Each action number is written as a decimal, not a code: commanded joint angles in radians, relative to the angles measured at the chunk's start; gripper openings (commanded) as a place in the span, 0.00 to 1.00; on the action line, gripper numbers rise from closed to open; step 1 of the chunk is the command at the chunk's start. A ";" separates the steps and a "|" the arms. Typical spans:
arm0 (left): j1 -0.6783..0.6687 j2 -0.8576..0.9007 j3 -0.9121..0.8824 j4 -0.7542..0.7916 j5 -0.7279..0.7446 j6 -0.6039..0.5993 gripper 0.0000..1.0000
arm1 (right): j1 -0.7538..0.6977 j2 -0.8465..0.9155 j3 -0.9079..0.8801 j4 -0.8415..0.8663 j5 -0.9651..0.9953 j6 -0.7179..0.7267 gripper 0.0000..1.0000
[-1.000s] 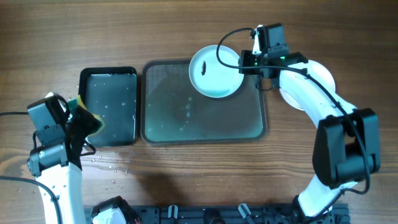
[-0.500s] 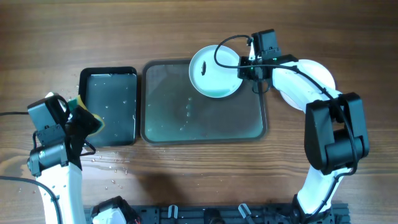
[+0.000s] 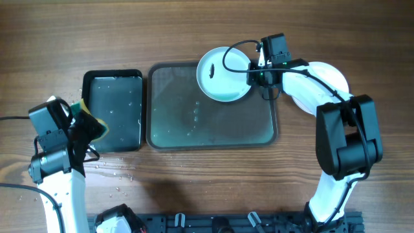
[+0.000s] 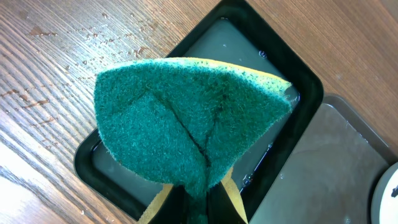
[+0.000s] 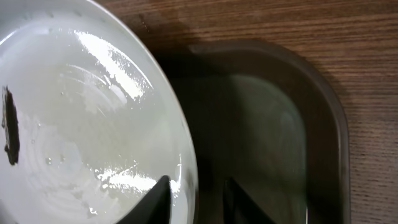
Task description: Clean dirty plates on tray and stack at the side
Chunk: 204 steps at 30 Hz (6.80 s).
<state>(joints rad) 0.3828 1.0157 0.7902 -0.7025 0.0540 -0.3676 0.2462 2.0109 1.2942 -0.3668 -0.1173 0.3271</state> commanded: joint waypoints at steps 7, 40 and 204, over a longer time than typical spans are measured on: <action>0.005 0.000 0.016 0.034 0.016 0.024 0.04 | 0.003 0.016 0.000 0.008 -0.102 0.016 0.04; -0.156 0.222 0.016 0.191 0.155 0.182 0.04 | 0.057 -0.090 0.119 -0.283 -0.002 -0.075 0.52; -0.544 0.522 0.171 0.164 0.251 0.019 0.04 | 0.275 -0.103 -0.190 -0.010 -0.212 0.207 0.04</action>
<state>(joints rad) -0.1421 1.5330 0.9958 -0.5415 0.3077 -0.3359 0.5201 1.8931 1.1130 -0.3798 -0.2962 0.5274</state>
